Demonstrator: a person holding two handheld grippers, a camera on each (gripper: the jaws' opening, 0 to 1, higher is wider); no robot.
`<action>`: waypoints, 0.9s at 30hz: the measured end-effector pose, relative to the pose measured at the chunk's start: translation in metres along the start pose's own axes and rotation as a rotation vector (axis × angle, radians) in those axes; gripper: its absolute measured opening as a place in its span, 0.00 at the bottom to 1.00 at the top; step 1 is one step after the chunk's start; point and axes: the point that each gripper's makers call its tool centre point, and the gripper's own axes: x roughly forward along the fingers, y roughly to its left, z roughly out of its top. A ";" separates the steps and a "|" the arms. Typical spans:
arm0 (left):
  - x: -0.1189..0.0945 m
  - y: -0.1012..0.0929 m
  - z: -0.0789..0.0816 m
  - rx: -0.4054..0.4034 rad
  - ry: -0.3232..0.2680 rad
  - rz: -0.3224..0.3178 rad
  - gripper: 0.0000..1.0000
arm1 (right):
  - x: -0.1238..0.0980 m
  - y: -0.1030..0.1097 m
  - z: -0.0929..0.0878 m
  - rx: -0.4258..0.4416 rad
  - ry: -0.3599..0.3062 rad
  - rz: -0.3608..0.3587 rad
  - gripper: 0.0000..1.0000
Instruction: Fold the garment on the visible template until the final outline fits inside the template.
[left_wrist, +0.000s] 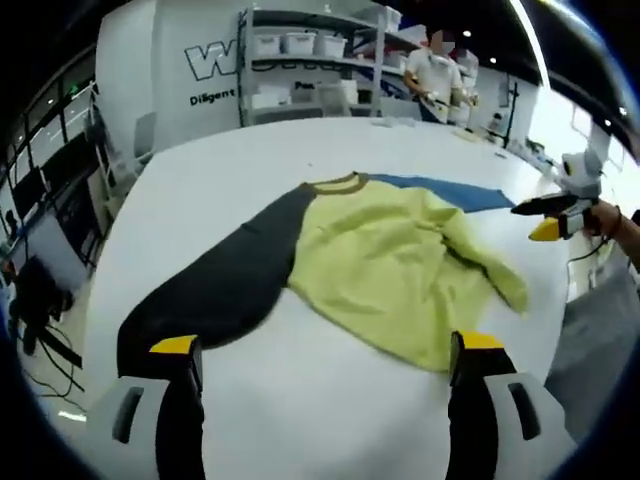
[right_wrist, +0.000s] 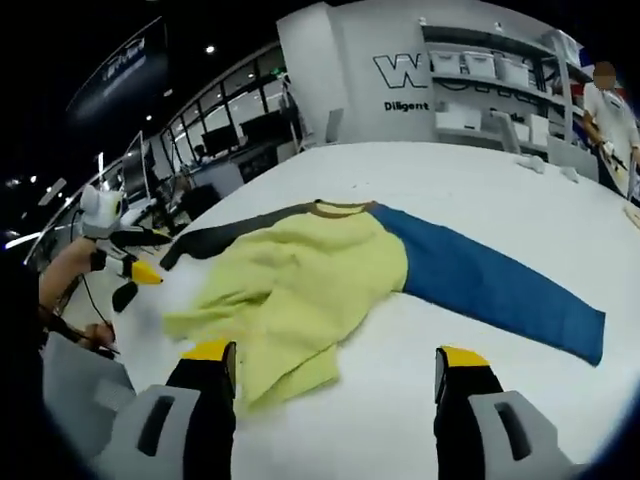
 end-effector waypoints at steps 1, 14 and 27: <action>0.000 -0.001 -0.001 0.001 0.001 -0.001 0.99 | 0.001 0.002 -0.002 0.001 0.002 0.005 0.79; 0.000 -0.061 -0.029 -0.034 0.044 -0.119 0.86 | 0.006 0.056 -0.036 -0.046 0.109 0.121 0.71; 0.005 -0.098 -0.041 -0.155 0.069 -0.222 0.56 | 0.012 0.075 -0.057 -0.057 0.173 0.156 0.49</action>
